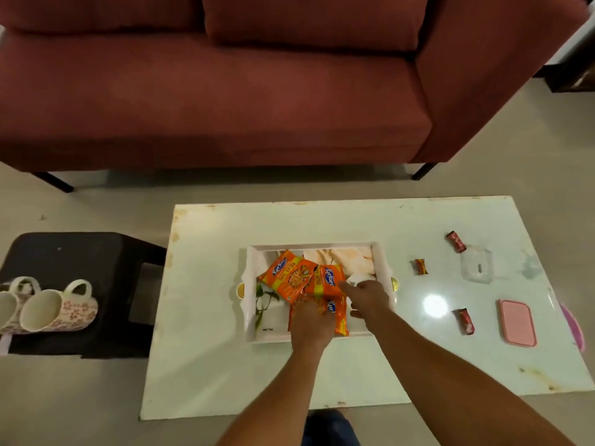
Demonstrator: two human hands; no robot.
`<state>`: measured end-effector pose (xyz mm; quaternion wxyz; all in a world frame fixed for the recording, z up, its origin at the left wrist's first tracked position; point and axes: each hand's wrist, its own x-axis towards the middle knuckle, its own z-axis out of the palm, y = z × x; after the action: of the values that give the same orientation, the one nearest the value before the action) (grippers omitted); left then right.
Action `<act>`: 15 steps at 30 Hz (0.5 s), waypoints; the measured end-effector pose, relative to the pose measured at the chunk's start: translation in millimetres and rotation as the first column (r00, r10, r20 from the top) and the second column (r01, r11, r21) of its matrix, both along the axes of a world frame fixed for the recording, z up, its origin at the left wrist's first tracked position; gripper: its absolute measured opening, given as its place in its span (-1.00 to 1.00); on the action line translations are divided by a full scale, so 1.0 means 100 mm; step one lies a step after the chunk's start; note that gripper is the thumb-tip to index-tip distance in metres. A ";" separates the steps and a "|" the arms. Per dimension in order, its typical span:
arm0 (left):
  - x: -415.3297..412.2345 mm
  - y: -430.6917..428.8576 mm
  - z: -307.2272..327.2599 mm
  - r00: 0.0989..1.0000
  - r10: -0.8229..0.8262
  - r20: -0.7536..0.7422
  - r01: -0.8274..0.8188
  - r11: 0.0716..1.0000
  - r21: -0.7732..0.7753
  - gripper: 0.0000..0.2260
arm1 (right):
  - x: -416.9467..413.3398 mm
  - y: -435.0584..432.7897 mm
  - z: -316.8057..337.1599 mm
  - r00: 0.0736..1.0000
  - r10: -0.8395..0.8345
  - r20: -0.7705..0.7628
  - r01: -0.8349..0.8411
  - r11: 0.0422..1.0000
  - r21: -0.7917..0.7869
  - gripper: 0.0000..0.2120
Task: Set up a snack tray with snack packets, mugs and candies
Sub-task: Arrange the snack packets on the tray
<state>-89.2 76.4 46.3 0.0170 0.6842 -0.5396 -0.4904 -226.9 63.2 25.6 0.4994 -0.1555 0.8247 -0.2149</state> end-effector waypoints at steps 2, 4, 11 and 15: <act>-0.01 -0.04 -0.20 0.989 0.132 0.064 -0.129 0.990 -0.052 -0.75 | -0.01 -0.08 -0.25 1.000 0.012 0.023 -0.012 1.000 0.025 -0.29; 0.01 -0.11 -0.32 0.964 0.222 0.143 -0.207 0.971 -0.117 -0.69 | -0.05 -0.13 -0.54 1.000 0.023 0.015 -0.024 0.999 0.042 -0.26; 0.15 -0.39 -0.58 0.896 0.423 0.133 -0.366 0.876 -0.315 -0.58 | 0.00 -0.25 -0.55 0.996 0.015 0.085 -0.006 0.995 -0.097 -0.85; -0.05 -0.48 -0.61 0.951 0.307 -0.023 -0.305 0.929 -0.208 -0.68 | -0.18 -0.32 -0.41 0.988 0.013 0.154 0.018 0.981 -0.193 -0.84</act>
<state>-93.9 28.3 -15.0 0.1623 0.7567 -0.4750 -0.4189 -244.4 31.5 -15.7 0.5440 -0.1852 0.7590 -0.3061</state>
